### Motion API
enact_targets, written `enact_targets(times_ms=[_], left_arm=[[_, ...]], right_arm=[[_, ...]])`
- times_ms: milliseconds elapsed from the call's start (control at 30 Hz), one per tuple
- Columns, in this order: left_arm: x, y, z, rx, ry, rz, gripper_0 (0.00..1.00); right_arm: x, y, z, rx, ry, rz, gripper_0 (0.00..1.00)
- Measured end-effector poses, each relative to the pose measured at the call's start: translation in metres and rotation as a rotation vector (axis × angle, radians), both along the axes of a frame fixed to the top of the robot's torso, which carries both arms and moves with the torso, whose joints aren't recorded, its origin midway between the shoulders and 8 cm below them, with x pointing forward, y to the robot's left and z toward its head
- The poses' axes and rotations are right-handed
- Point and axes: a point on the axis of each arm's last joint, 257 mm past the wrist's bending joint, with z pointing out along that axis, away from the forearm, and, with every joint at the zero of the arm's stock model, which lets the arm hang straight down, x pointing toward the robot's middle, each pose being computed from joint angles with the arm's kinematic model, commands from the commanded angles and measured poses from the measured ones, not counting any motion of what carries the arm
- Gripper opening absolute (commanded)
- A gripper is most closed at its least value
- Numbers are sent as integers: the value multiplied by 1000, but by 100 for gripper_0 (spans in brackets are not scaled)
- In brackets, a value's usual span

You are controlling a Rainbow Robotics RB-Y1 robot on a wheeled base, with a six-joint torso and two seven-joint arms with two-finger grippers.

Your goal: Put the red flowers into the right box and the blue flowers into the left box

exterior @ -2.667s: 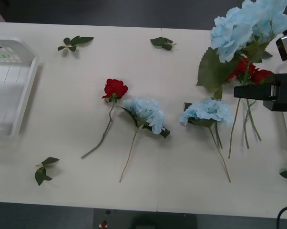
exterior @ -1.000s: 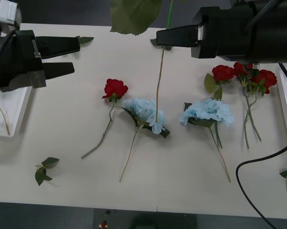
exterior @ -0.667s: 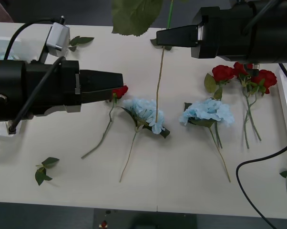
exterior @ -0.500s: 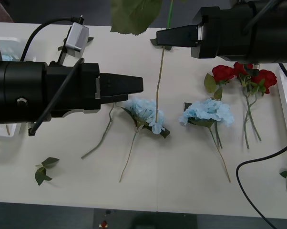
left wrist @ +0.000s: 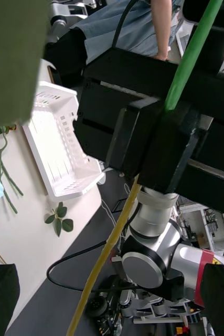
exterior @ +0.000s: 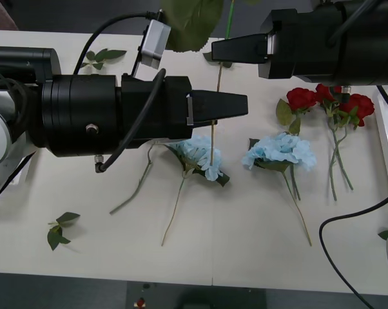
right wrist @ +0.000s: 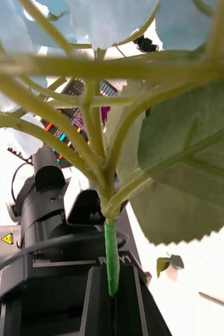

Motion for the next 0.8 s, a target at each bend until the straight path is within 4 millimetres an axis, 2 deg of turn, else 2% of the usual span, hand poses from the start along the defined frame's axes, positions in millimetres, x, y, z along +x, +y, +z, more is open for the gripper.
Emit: enact_targets(times_ms=[67, 133, 167, 200, 667, 733, 767, 800], left_arm=[[-1, -1, -2, 4, 3, -4, 82], [-1, -1, -3, 6, 3, -4, 38], [-1, -1, -3, 7, 3, -4, 12], [-1, -1, -3, 7, 3, -3, 0], [5, 0, -8, 27, -19, 18, 0], [5, 0, -8, 27, -19, 18, 0], [6, 0, -8, 29, -22, 21, 0], [7, -1, -9, 32, -28, 26, 0]], right_arm=[[0, 0, 0, 0, 0, 0, 0], [0, 0, 0, 0, 0, 0, 0], [0, 0, 0, 0, 0, 0, 0], [0, 0, 0, 0, 0, 0, 0], [0, 0, 0, 0, 0, 0, 0], [0, 0, 0, 0, 0, 0, 18], [0, 0, 0, 0, 0, 0, 54], [0, 0, 0, 0, 0, 0, 68]])
